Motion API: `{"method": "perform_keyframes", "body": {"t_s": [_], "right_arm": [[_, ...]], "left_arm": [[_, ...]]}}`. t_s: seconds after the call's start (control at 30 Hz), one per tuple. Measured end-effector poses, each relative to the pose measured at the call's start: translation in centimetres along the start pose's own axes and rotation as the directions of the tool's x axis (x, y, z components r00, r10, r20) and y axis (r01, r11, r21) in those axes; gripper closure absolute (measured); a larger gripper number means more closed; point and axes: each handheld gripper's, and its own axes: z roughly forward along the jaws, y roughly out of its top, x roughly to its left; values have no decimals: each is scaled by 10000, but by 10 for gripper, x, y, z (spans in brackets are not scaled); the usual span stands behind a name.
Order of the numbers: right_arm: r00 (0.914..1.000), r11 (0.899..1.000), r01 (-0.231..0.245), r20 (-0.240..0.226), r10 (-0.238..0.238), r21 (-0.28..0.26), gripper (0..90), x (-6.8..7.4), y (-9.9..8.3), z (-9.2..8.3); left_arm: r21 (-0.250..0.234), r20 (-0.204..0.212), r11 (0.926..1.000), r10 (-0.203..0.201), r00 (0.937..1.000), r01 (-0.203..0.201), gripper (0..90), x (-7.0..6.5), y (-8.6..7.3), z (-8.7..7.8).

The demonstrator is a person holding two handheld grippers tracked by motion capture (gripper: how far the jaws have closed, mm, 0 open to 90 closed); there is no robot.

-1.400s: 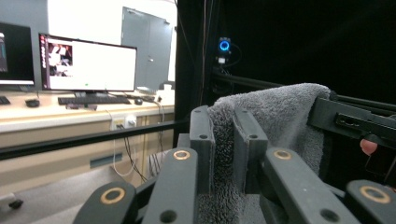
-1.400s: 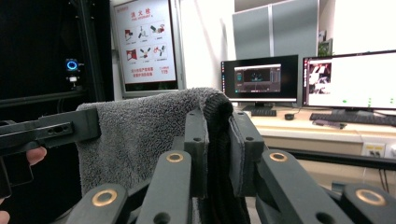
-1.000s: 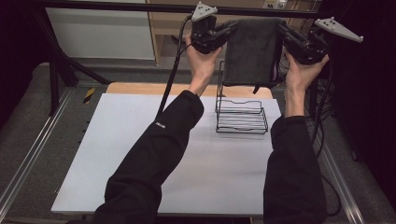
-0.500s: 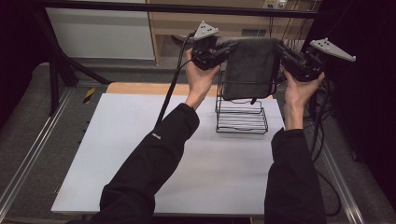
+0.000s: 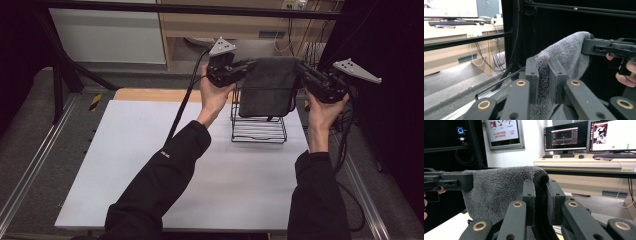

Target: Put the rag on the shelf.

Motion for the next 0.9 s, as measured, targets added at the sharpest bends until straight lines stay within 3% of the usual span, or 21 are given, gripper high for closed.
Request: {"method": "perform_keyframes", "body": {"t_s": [0.6,0.9], "right_arm": [[9985,9996,242,-493,-235,144,792,6,-6,-19],[9972,9987,296,-695,-268,405,790,8,-16,-30]], "left_arm": [[389,427,9991,173,9989,-190,789,-15,-6,-17],[812,675,9967,-75,9977,20,778,-21,-16,-23]]}}
